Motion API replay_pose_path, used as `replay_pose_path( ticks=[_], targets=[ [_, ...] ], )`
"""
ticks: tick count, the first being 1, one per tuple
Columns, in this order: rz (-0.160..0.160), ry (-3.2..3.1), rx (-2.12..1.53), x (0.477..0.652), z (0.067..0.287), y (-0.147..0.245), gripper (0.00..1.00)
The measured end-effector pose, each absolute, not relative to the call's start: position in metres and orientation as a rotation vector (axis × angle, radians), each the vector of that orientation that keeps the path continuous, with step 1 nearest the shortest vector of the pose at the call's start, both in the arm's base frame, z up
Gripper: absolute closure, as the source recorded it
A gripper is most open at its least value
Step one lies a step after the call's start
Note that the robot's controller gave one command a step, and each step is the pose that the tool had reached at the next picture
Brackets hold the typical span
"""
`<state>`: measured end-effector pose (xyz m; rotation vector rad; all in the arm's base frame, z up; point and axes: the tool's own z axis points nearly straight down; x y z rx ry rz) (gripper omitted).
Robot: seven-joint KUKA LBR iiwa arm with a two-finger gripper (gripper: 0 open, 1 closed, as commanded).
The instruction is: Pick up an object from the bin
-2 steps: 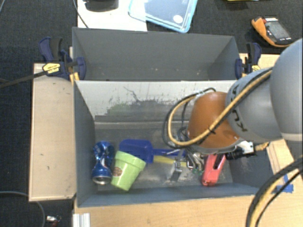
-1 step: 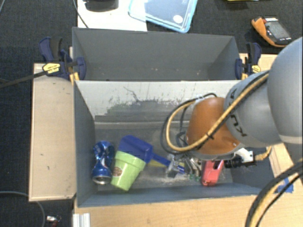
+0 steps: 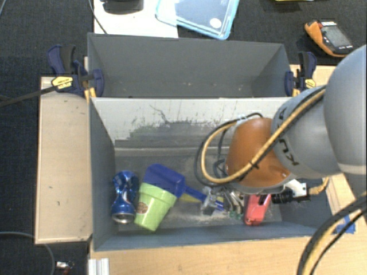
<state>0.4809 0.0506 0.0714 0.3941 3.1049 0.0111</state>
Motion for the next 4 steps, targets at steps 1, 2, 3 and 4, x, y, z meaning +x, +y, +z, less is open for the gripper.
replay_pose_path(
  ticks=[1,2,3,4],
  targets=[
    [0.011,3.104,0.397,0.481,0.072,0.05,1.0],
    [0.012,3.101,0.399,0.481,0.074,0.05,1.0],
    [0.012,3.103,0.401,0.481,0.087,0.05,1.0],
    [0.014,3.1,0.405,0.481,0.097,0.05,1.0]
  ],
)
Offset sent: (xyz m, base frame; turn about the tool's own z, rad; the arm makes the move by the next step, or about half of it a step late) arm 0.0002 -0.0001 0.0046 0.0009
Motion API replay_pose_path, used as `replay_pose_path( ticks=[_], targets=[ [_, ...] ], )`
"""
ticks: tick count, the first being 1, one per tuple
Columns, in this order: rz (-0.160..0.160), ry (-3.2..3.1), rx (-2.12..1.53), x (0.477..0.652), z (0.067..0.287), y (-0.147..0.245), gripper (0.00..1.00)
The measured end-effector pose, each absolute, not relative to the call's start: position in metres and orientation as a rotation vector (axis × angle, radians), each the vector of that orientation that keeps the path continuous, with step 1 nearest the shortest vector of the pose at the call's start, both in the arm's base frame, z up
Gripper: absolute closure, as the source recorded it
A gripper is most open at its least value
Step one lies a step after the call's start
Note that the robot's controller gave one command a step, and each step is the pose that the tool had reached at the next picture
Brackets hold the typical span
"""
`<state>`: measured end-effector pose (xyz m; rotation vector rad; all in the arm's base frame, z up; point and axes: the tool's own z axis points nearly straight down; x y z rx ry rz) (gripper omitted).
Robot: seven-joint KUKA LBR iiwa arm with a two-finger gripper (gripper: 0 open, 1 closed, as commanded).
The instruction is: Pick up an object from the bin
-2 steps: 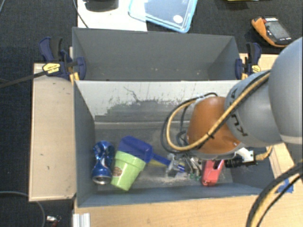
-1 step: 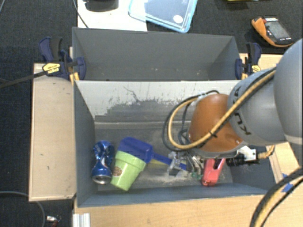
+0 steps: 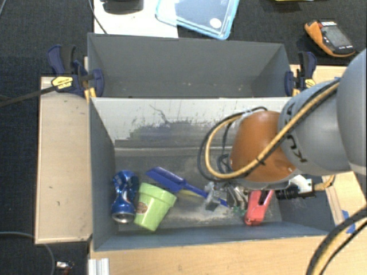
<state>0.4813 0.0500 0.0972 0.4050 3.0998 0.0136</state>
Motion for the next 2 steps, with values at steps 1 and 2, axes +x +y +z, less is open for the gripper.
replay_pose_path(
  ticks=[1,2],
  targets=[
    [0.012,3.104,0.405,0.48,0.123,0.05,1.0],
    [0.011,3.11,0.403,0.479,0.167,0.05,1.0]
  ],
)
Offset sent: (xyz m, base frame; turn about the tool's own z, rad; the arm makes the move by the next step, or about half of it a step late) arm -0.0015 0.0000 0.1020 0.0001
